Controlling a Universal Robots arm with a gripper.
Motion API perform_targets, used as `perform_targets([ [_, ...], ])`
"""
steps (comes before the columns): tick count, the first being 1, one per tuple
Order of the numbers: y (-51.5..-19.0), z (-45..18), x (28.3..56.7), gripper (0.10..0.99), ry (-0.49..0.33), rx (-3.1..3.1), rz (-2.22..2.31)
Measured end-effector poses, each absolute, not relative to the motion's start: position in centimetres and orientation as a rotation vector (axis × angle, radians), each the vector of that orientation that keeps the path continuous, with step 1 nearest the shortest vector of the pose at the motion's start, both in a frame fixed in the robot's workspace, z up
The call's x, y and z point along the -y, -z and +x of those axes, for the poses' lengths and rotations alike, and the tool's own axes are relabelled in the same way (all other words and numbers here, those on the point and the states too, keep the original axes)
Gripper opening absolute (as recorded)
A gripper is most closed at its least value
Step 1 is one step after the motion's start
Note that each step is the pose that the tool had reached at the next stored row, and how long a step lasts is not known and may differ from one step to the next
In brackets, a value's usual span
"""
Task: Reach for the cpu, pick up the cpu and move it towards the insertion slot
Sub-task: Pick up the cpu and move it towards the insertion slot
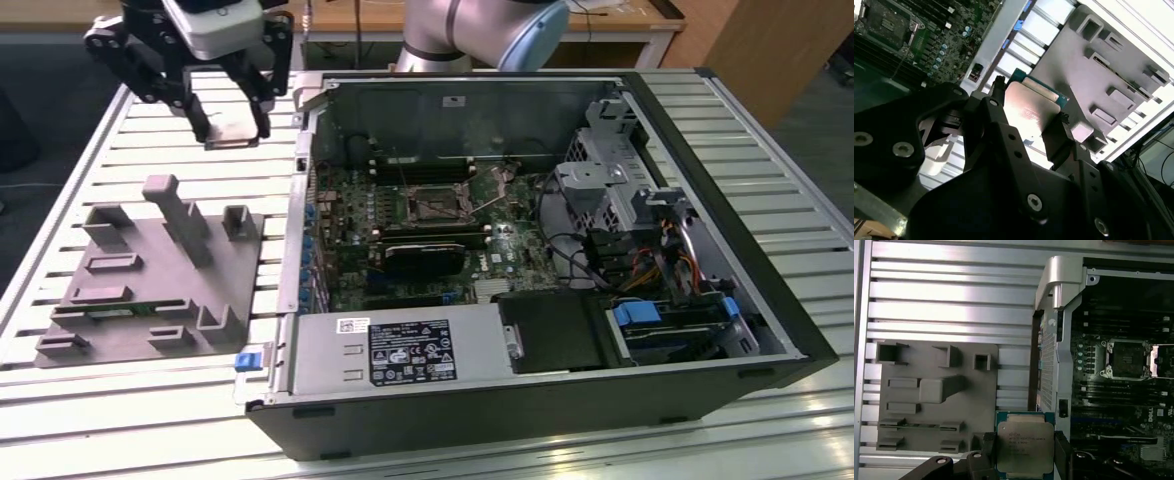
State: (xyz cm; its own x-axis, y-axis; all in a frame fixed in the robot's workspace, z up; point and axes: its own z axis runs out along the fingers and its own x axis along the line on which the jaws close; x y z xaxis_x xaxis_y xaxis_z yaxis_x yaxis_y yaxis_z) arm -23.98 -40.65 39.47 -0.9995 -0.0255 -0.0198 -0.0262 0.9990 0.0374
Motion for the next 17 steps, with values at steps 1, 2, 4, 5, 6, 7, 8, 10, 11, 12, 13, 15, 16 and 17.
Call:
perform_targets([
  [1, -39.5, -23.7, 40.7, 0.545, -0.059, -3.121, -0.04],
  [2, -39.5, -23.3, 40.7, 0.545, -0.059, -3.121, -0.04],
  [4, -39.5, -22.7, 40.7, 0.545, -0.059, -3.121, -0.041],
  [5, -39.5, -22.3, 40.7, 0.545, -0.059, -3.121, -0.04],
  [6, -39.5, -22.0, 40.7, 0.545, -0.059, -3.121, -0.04],
  [7, -39.5, -21.6, 40.7, 0.545, -0.059, -3.121, -0.04],
  [8, -39.5, -21.3, 40.7, 0.545, -0.059, -3.121, -0.04],
  [10, -39.5, -20.6, 40.7, 0.545, -0.059, -3.121, -0.04],
  [11, -39.5, -20.3, 40.7, 0.545, -0.059, -3.121, -0.04],
  [12, -39.5, -20.0, 40.7, 0.545, -0.059, -3.121, -0.04],
  [13, -39.5, -19.6, 40.7, 0.545, -0.059, -3.121, -0.04],
  [15, -39.5, -18.9, 40.7, 0.545, -0.059, -3.121, -0.041],
  [16, -39.5, -18.6, 40.7, 0.545, -0.059, -3.121, -0.04],
  [17, -39.5, -18.2, 40.7, 0.545, -0.059, -3.121, -0.04],
])
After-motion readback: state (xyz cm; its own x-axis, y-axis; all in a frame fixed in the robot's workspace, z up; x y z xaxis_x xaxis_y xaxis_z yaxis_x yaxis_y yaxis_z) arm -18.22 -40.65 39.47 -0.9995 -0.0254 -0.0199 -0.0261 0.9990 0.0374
